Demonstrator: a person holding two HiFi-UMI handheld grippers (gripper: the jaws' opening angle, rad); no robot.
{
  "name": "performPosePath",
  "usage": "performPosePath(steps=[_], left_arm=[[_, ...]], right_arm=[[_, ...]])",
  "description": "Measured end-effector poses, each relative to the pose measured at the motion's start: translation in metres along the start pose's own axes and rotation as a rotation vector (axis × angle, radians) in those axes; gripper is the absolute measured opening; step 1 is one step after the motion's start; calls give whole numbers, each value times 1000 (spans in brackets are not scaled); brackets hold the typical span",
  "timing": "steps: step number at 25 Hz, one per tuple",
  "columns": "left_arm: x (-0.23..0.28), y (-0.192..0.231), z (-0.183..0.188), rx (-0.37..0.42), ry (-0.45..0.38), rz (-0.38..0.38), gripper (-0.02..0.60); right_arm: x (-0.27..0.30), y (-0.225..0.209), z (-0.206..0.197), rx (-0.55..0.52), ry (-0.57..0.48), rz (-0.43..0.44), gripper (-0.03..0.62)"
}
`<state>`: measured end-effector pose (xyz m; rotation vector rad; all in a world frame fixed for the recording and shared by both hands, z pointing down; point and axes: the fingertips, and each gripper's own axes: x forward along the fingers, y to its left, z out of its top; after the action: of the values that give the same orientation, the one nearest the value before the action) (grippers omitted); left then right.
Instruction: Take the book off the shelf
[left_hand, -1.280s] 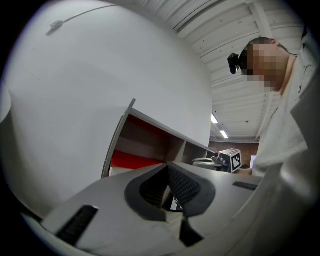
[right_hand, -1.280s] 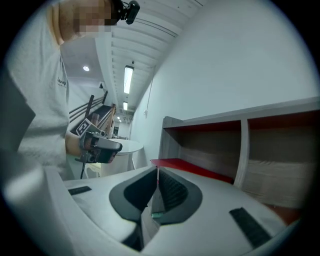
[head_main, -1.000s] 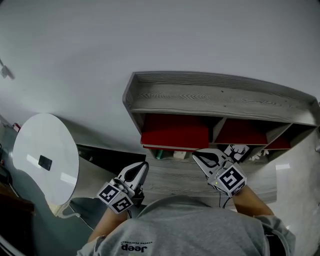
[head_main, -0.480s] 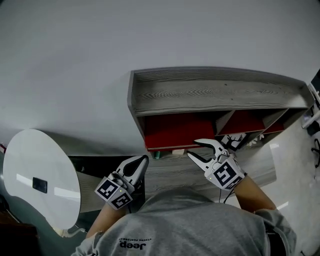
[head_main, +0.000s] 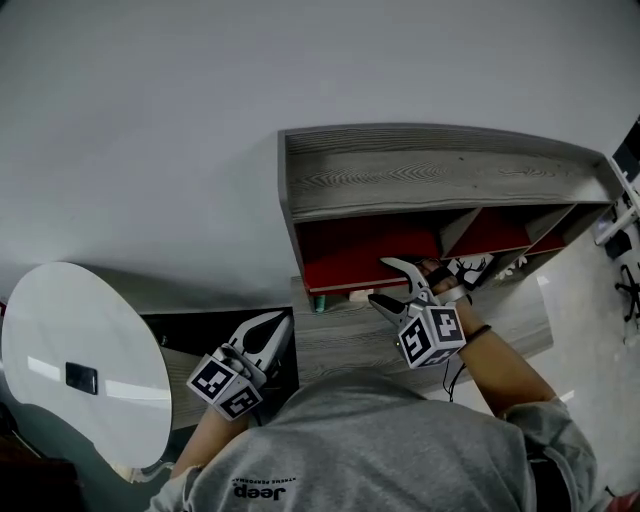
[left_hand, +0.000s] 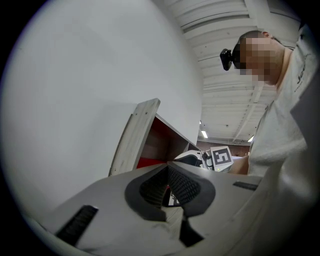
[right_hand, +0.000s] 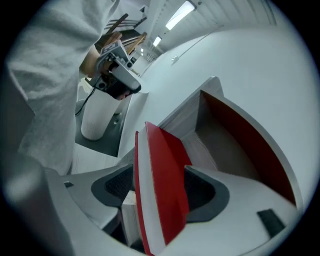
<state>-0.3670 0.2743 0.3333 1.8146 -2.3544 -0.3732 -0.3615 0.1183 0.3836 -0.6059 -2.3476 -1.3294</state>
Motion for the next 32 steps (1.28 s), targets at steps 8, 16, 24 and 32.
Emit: performPosePath(steps=[8, 16, 24, 32], left_arm=[[-16, 11, 3, -7, -13, 11, 21], [-16, 15, 2, -13, -15, 10, 21], [-13, 17, -2, -22, -12, 5, 21], [-12, 21, -1, -30, -11, 0, 21]], right_arm=[[26, 7, -3, -117, 113, -29, 377], [47, 10, -11, -232, 195, -73, 391], [64, 10, -19, -315, 219, -145, 393], [64, 7, -18, -326, 205, -181, 356]])
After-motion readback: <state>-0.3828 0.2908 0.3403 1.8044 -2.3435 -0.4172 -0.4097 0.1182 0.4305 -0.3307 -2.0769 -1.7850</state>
